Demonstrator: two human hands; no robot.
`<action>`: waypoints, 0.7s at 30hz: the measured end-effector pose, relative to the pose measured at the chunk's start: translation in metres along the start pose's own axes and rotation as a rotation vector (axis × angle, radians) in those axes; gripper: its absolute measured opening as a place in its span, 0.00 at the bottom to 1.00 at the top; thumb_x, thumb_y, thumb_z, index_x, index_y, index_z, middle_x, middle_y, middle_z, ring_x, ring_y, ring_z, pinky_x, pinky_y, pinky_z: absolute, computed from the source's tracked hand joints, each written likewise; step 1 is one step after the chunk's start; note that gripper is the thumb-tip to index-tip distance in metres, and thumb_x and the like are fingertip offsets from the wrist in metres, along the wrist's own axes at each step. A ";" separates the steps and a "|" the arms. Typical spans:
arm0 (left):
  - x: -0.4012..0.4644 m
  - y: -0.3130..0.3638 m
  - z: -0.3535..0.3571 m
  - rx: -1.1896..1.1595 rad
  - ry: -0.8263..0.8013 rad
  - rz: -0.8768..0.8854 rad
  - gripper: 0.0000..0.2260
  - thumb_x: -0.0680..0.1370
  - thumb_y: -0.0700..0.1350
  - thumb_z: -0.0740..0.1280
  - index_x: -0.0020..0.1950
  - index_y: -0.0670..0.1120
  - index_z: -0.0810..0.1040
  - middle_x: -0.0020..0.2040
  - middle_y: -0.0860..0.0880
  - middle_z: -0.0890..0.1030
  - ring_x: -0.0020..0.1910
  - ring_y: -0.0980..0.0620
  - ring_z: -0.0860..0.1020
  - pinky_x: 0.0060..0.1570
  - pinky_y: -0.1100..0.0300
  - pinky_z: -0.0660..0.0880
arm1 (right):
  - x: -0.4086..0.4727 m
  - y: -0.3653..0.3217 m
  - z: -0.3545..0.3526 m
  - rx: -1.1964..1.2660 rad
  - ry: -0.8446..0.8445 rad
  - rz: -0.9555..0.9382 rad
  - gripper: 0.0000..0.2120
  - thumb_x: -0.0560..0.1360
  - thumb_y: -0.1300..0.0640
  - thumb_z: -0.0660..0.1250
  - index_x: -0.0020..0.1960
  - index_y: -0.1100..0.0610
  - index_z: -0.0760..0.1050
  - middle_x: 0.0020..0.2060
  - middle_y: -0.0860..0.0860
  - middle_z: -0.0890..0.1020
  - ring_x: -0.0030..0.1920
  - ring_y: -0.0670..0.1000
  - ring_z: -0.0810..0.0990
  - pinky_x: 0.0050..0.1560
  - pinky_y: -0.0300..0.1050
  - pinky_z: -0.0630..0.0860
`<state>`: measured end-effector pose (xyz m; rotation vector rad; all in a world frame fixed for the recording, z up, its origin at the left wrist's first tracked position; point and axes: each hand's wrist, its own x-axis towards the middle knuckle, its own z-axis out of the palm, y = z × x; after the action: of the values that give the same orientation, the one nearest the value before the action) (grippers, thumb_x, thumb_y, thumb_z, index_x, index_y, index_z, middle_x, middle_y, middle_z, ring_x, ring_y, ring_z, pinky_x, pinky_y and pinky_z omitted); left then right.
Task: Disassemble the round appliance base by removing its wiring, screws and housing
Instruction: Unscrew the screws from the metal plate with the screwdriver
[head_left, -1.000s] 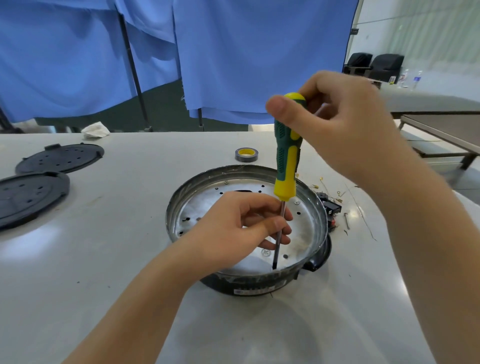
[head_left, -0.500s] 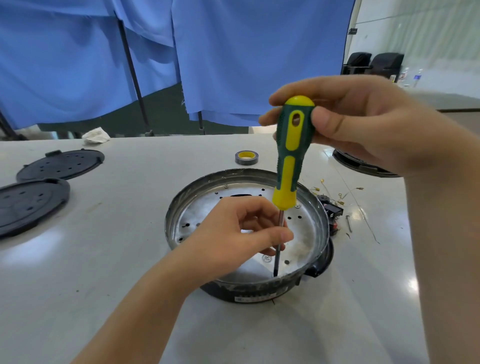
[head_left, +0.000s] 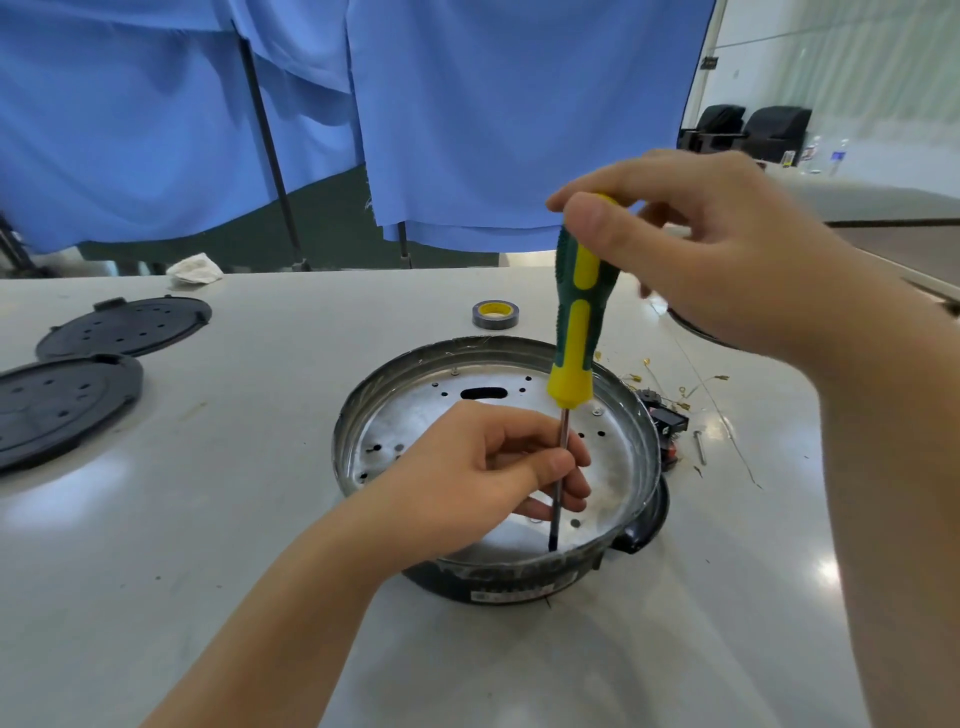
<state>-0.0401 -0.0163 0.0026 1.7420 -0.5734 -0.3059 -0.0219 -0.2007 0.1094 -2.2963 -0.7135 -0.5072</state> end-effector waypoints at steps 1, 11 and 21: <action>0.000 0.000 0.000 0.006 0.000 0.003 0.10 0.80 0.36 0.63 0.46 0.47 0.81 0.39 0.51 0.84 0.44 0.52 0.84 0.47 0.56 0.81 | -0.001 -0.004 0.002 -0.132 0.063 -0.023 0.22 0.74 0.33 0.59 0.50 0.48 0.80 0.36 0.46 0.79 0.39 0.43 0.76 0.42 0.30 0.70; 0.001 0.000 0.001 -0.039 0.001 0.002 0.08 0.78 0.37 0.66 0.44 0.48 0.81 0.38 0.49 0.84 0.42 0.50 0.84 0.44 0.57 0.81 | -0.003 -0.007 -0.007 -0.140 -0.024 -0.076 0.08 0.77 0.47 0.64 0.53 0.47 0.79 0.37 0.51 0.80 0.36 0.53 0.76 0.43 0.53 0.78; 0.000 0.001 0.002 0.012 -0.015 0.081 0.04 0.73 0.41 0.73 0.39 0.47 0.79 0.39 0.48 0.84 0.41 0.48 0.85 0.42 0.57 0.81 | -0.013 0.010 -0.025 0.523 -0.411 -0.256 0.15 0.76 0.66 0.59 0.61 0.55 0.73 0.66 0.52 0.76 0.69 0.51 0.72 0.63 0.43 0.72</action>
<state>-0.0416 -0.0176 0.0033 1.7246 -0.6557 -0.2592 -0.0298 -0.2289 0.1155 -1.8311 -1.1906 0.0563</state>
